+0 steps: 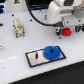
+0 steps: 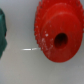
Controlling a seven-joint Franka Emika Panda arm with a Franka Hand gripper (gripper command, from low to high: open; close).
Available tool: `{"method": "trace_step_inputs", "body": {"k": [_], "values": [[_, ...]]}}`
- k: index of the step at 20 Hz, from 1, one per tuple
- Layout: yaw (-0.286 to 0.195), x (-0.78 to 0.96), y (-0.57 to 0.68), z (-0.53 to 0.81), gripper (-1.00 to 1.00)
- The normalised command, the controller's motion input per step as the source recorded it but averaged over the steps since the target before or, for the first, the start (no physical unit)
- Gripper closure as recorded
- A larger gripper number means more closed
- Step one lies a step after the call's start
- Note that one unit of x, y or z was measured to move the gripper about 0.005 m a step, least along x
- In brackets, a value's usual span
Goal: Insert the blue gear onto the right peg, followed by the red gear
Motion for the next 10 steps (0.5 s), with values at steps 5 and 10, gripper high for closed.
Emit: {"method": "trace_step_inputs", "body": {"k": [5, 10], "values": [[0.000, 0.00, 0.00, -0.06, 1.00], [0.000, -0.07, -0.03, -0.08, 1.00]]}}
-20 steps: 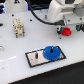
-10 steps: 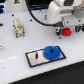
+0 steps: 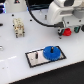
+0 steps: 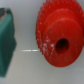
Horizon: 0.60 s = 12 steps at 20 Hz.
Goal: Insert the blue gear onto the right peg, followed by the red gear
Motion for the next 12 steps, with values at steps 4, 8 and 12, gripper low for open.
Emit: {"method": "trace_step_inputs", "body": {"k": [4, 8, 12], "values": [[0.000, -0.12, 0.01, -0.04, 1.00], [0.000, 0.02, -0.06, 0.34, 1.00], [0.000, 0.16, -0.12, 0.58, 1.00]]}}
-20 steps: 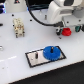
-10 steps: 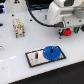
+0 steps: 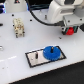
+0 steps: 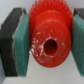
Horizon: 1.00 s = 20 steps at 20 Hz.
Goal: Insert the blue gear onto the right peg, followed by the red gear
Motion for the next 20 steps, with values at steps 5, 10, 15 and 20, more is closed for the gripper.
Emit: {"method": "trace_step_inputs", "body": {"k": [5, 10, 15, 20], "values": [[0.000, 0.43, -0.29, 0.62, 1.00], [0.000, 0.50, -0.40, 0.55, 1.00], [0.000, 0.50, -0.43, 0.52, 1.00], [0.000, 0.55, -0.41, 0.50, 1.00]]}}
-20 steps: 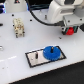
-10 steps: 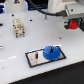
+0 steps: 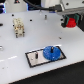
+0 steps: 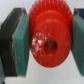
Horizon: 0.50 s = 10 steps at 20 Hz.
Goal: Insert the blue gear onto the right peg, followed by the red gear
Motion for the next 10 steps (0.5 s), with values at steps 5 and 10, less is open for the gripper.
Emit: {"method": "trace_step_inputs", "body": {"k": [5, 10], "values": [[0.000, 0.66, -0.34, 0.38, 1.00], [0.000, 0.73, -0.31, 0.25, 1.00]]}}
